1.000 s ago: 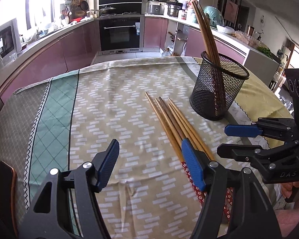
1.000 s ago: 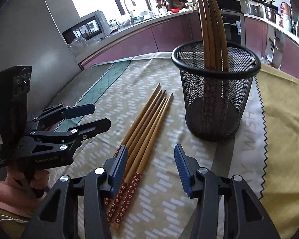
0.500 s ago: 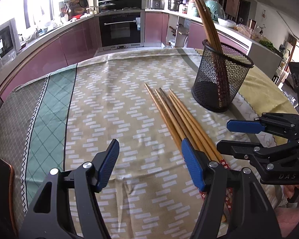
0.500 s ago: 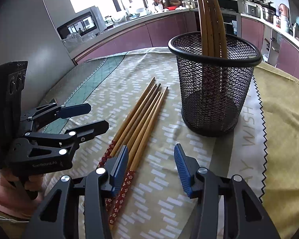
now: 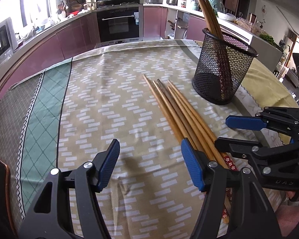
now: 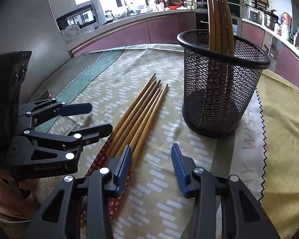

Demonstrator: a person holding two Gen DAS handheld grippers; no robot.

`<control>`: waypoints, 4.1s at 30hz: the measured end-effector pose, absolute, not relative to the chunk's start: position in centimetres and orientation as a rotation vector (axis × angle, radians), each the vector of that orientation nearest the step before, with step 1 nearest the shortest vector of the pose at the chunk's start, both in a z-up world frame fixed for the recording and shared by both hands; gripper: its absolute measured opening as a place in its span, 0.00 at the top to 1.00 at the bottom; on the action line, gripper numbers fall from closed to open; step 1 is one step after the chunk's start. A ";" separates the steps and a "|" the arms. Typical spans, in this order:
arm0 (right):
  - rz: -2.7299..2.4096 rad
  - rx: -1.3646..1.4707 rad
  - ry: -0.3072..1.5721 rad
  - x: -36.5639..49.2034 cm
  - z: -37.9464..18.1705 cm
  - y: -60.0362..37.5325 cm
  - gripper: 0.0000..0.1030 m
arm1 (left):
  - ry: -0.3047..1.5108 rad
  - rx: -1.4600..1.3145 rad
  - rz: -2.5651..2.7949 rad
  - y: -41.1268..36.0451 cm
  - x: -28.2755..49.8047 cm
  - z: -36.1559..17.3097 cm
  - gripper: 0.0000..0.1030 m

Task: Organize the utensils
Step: 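Move the open right gripper back toward the chopstick row, then close the right gripper on a chopstick while the left gripper grasps another chopstick, then lift both held chopsticks upright and carry them over the black mesh cup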

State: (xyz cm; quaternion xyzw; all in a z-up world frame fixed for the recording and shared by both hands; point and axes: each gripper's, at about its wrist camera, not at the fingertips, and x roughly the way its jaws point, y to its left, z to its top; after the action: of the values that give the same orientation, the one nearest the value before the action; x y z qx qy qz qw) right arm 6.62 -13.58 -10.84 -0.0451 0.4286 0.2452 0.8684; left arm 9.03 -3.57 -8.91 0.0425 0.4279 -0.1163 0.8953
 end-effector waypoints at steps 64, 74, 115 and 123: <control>0.538 0.062 0.845 7.6 -8.8 -16.6 0.95 | 0.892 0.016 -0.274 -3.4 11.0 -8.0 0.92; 0.644 0.160 0.754 6.4 -5.6 -18.1 0.95 | 0.800 -0.083 -0.415 -2.4 9.1 -3.8 0.92; 0.768 0.261 0.646 4.1 -2.5 -20.1 0.94 | 0.709 -0.111 -0.583 -3.8 7.4 1.2 0.93; 0.687 0.221 0.551 4.3 0.9 -22.5 0.94 | 0.640 -0.094 -0.597 -4.2 7.9 4.3 0.93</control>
State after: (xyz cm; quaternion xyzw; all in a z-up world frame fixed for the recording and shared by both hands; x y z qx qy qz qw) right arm 4.25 -22.53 0.92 0.1066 0.2660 0.3320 0.8987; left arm 7.91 -4.16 4.33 -0.0456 0.3097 -0.2888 0.9048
